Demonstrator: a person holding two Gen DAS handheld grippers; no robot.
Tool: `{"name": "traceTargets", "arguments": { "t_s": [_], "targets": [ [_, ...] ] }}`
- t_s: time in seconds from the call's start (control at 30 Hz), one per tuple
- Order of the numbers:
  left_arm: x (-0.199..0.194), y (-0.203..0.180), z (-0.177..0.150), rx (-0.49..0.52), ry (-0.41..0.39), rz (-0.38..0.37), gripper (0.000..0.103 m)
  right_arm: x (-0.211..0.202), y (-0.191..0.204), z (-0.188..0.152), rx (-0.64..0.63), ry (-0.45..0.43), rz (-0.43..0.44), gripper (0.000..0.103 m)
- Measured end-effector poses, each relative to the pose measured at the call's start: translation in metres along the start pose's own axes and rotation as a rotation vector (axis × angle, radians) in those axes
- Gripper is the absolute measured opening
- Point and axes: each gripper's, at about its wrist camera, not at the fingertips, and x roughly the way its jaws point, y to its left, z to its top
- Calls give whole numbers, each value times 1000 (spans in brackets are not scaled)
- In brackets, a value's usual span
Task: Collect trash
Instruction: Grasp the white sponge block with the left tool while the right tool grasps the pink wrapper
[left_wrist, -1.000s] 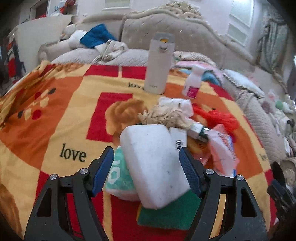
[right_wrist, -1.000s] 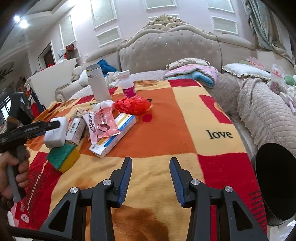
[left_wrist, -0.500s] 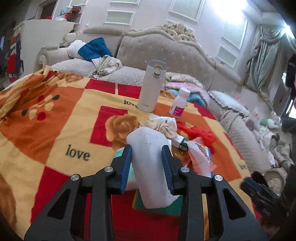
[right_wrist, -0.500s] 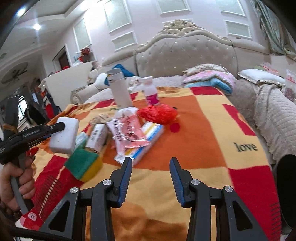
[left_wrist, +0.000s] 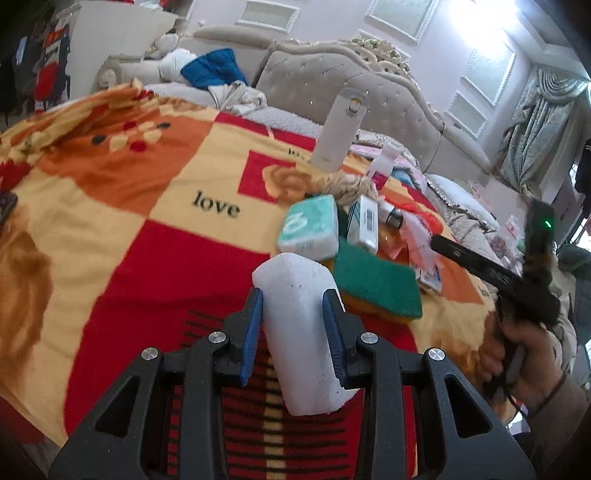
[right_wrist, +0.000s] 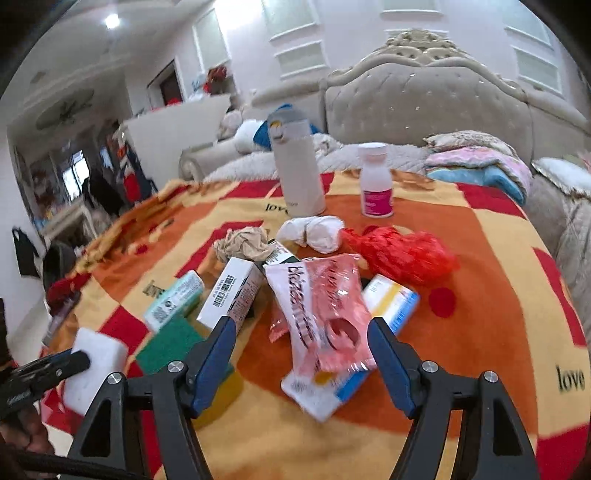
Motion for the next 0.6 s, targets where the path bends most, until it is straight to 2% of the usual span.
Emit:
{"name": "traceTargets", "arguments": {
  "t_s": [0.03,0.1,0.17,0.27,0.33,0.4,0.47,0.53,0.6],
  "targets": [
    [2,0,-3,-1,5,3,31,8,3,2,-20,17,-19,70],
    [5,-2,-5,13,8,10,31,20,8,4,-56,36,-48,59],
    [7,-3,-5,25,8,15,32,32,10,5,-72,74,-75,26],
    [9,-7,-5,44,13,22,38,36,7,4,-75,119,-100,11],
    [10,-10,-7,76,15,37,41,23,4,4,-57,97,-69,9],
    [12,-10,-10,82,28,32,50,3,3,4,-45,60,-38,9],
    [14,-10,-14,78,35,34,52,-27,0,-2,-41,12,-21,9],
    [13,-9,-15,68,24,33,49,-53,-4,-12,-29,-21,-13,9],
    [11,-6,-14,39,21,19,39,-77,-12,-29,-8,-51,-22,9]
  ]
}}
